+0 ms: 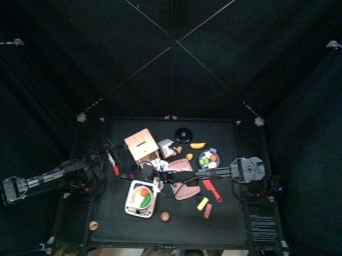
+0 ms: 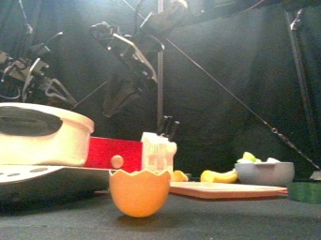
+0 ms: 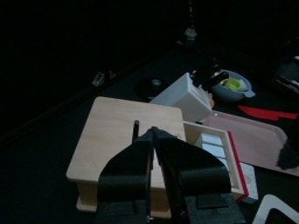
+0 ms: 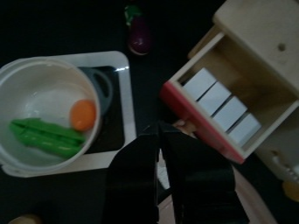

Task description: Grab pot

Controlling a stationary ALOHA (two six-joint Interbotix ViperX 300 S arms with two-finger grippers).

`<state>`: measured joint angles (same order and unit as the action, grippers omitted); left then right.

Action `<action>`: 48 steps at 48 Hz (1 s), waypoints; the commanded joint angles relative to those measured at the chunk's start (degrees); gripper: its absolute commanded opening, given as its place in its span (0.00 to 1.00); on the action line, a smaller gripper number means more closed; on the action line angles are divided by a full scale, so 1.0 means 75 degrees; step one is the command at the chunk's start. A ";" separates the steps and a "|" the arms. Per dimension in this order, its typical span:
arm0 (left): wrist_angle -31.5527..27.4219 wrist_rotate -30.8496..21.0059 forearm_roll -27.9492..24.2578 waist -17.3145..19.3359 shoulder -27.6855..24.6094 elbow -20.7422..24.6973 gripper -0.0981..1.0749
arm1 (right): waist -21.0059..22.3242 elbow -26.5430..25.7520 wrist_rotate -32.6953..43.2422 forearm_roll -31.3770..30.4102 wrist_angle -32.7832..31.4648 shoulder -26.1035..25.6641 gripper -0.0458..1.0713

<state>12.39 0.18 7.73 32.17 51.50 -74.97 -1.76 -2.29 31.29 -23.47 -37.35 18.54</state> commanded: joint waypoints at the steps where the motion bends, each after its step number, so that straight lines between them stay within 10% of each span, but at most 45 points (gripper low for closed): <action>1: 0.0082 -0.0012 0.0000 -0.0023 -0.0012 0.0211 0.51 | -0.0223 0.0129 0.0656 -0.0293 -0.0023 -0.0586 0.40; 33: 0.0035 0.0000 -0.0059 -0.1313 -0.0012 -0.0070 0.52 | -0.1266 0.1828 0.5227 -0.3234 0.0094 -0.0820 0.40; 48: 0.0047 -0.0012 -0.0035 -0.1887 -0.0012 -0.0188 0.52 | -0.1266 0.1980 0.5789 -0.3434 0.0223 -0.0738 0.39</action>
<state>12.39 -0.09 7.56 19.60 51.59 -76.99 -11.16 13.18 74.79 -49.13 -36.47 14.94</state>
